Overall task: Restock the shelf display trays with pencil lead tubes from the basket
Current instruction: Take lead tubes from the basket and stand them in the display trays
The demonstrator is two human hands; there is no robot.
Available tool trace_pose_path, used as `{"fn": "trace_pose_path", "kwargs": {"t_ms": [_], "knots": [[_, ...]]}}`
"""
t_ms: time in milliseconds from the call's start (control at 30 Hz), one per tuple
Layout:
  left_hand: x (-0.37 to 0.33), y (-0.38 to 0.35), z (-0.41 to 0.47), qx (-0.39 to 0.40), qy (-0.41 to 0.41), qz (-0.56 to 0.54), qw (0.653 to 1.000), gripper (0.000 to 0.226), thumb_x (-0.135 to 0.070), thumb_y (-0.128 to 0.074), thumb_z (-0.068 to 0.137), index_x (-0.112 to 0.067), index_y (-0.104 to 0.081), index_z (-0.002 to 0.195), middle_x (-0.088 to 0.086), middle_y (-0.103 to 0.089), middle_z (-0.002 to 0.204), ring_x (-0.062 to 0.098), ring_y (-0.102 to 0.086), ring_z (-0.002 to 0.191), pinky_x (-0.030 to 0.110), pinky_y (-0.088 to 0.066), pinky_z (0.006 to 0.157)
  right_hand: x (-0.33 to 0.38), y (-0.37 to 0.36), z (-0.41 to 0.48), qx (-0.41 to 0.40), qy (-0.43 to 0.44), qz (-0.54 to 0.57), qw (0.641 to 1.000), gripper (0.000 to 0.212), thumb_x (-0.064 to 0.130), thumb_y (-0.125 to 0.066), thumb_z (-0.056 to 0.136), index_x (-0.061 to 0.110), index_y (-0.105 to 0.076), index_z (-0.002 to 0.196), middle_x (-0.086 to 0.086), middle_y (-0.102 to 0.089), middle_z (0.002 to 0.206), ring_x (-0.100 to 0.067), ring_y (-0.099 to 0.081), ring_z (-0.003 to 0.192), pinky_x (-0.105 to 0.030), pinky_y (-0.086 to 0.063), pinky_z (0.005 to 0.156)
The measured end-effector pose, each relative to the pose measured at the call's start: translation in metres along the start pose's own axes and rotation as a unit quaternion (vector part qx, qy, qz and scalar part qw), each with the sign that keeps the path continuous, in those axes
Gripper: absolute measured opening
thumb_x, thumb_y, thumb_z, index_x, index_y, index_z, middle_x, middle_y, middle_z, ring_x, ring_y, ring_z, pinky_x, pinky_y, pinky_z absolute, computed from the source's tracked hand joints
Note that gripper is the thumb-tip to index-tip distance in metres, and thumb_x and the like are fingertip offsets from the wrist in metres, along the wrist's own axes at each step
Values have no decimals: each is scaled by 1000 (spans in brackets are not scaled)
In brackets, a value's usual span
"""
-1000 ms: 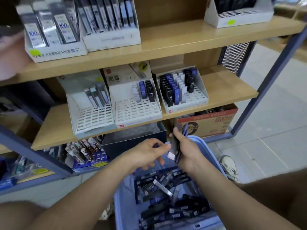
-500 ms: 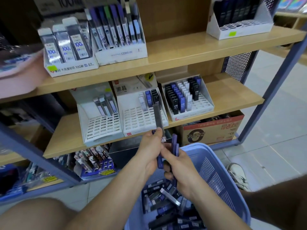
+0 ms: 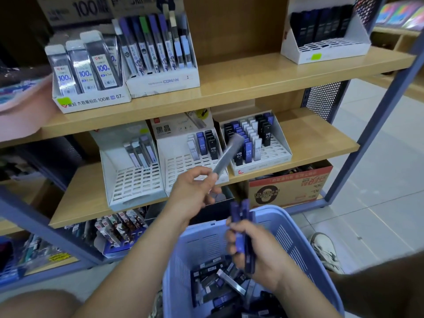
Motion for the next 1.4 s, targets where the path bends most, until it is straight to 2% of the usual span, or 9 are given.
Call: {"fn": "trace_pose_path", "kwargs": {"t_ms": [167, 300, 400, 567, 667, 833, 1000, 1200, 1400], "knots": [[-30, 14, -13, 89, -82, 140, 983, 25, -3, -77, 73, -24, -78, 86, -4, -74, 84, 8, -67, 78, 16, -53, 77, 36, 9, -1, 55, 13, 146, 988, 36, 48, -67, 83, 14, -61, 75, 1, -46, 59, -6, -40, 37, -11, -24, 28], [-35, 21, -15, 79, -126, 183, 972, 33, 6, -78, 69, -23, -78, 84, -10, -73, 92, 4, -66, 88, 23, -53, 89, 53, 2, -11, 91, 60, -23, 994, 41, 37, -83, 69, 8, -66, 93, -12, -65, 77, -10, -47, 41, -12, -27, 30], [-34, 22, -18, 70, -144, 173, 972, 37, 8, -74, 73, -23, -76, 93, -10, -71, 106, 5, -66, 97, 30, -53, 92, 56, 1, -11, 33, 103, -179, 978, 34, 24, -71, 75, 9, -61, 104, -17, -73, 89, -14, -50, 47, -15, -27, 36], [-30, 43, -15, 26, -62, 28, 997, 21, -8, -68, 85, -19, -70, 104, 7, -73, 97, 20, -69, 78, 29, -59, 70, 54, -15, -8, 12, 144, -282, 949, 23, 25, -71, 83, 11, -58, 97, -12, -75, 91, -16, -51, 55, -19, -34, 45], [-26, 60, -8, 31, -12, 87, 996, 11, -14, -68, 86, -8, -67, 95, 7, -72, 74, 15, -64, 54, 20, -51, 49, 49, -26, 1, 1, 161, -297, 941, 11, 17, -66, 91, 11, -58, 96, -10, -76, 89, -17, -50, 56, -21, -34, 48], [-15, 97, 5, 52, 36, 64, 996, 9, -2, -70, 82, -3, -67, 90, 17, -72, 82, 17, -69, 66, 19, -57, 60, 31, -53, 35, 13, 170, -319, 932, 13, 23, -61, 95, 11, -59, 90, -7, -74, 80, -14, -47, 53, -20, -33, 46], [-16, 166, 31, -57, -22, 148, 987, 9, 1, -67, 82, -5, -70, 87, 16, -71, 77, 21, -66, 67, 25, -59, 66, 12, -78, 79, 23, 126, -369, 921, 23, 29, -53, 100, 9, -60, 90, -3, -71, 71, -12, -46, 48, -19, -32, 43], [-11, 247, 67, -264, -133, 288, 911, 6, -11, -67, 87, -15, -68, 84, 8, -72, 82, 24, -68, 79, 38, -57, 79, 10, -87, 124, -7, 143, -359, 922, 16, 24, -57, 98, 13, -64, 90, -2, -74, 77, -9, -57, 59, -22, -45, 50], [4, 244, 97, -280, -171, 296, 897, 10, -15, -67, 88, -14, -72, 96, -1, -68, 88, 17, -64, 86, 31, -52, 82, 22, -110, 154, -12, 198, -434, 879, 22, 29, -59, 96, 9, -67, 94, 1, -66, 72, -8, -61, 63, -26, -49, 57]]}}
Point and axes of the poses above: each hand's wrist, its own z-axis towards the middle knuckle, its own y-axis out of the back of the hand, x = y × z, the point moved 6 cm from there along z, towards the middle knuckle
